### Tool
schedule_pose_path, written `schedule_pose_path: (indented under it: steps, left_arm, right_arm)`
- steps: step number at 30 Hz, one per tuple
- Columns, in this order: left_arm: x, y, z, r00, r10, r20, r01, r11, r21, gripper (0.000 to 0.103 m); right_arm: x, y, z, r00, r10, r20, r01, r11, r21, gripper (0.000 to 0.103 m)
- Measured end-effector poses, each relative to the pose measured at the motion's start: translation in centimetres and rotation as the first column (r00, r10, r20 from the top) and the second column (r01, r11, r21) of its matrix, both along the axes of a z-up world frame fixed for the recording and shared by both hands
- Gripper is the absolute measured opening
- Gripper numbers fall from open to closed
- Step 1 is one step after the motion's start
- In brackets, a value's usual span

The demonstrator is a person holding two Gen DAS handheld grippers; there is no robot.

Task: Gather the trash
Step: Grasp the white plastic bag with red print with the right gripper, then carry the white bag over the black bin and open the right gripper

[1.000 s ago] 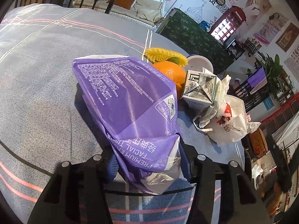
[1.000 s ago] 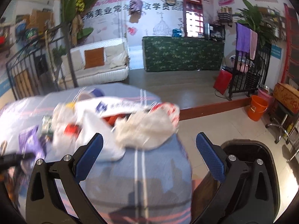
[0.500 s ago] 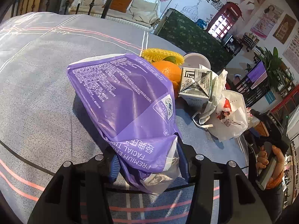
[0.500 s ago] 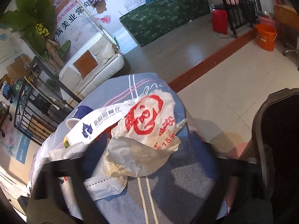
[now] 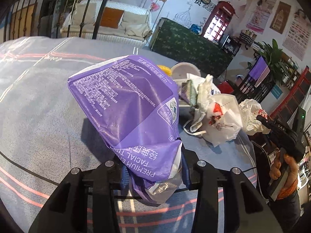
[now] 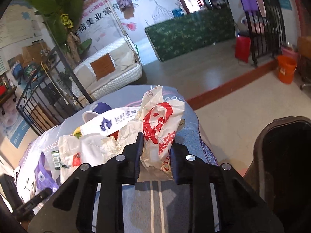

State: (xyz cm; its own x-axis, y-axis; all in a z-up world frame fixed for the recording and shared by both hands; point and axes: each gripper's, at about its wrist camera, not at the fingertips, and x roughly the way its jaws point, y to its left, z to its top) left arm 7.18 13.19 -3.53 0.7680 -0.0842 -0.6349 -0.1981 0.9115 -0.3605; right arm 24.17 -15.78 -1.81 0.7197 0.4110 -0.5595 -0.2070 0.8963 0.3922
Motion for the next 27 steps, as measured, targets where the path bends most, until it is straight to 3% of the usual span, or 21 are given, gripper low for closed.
schedule_pose_path:
  steps: [9, 13, 16, 22, 27]
  left_arm:
    - [-1.2, -2.2, 3.0, 0.991, -0.064, 0.114, 0.058, 0.997, 0.048, 0.040]
    - [-0.6, -4.0, 3.8, 0.979, -0.139, 0.148, 0.136, 0.990, 0.032, 0.040]
    - [0.4, -6.0, 4.0, 0.964, -0.213, 0.158, 0.206, 0.977, 0.061, 0.040]
    - [2.9, -10.2, 3.5, 0.909, -0.387, 0.154, 0.385, 0.922, 0.042, 0.040]
    - [4.1, -14.4, 3.1, 0.839, -0.523, 0.148, 0.521, 0.852, 0.057, 0.040]
  right_arm:
    - [-5.2, -1.9, 0.9, 0.998, -0.032, 0.045, 0.032, 0.999, 0.000, 0.022]
    - [-7.0, -3.2, 0.8, 0.996, -0.070, 0.053, 0.071, 0.997, -0.016, 0.022]
    - [-8.5, -4.5, 0.8, 0.991, -0.117, 0.066, 0.120, 0.992, -0.041, 0.022]
    - [-10.5, -8.6, 0.4, 0.968, -0.245, 0.059, 0.251, 0.961, -0.118, 0.022]
    - [-11.3, -12.9, -1.1, 0.929, -0.370, 0.017, 0.366, 0.910, -0.197, 0.022]
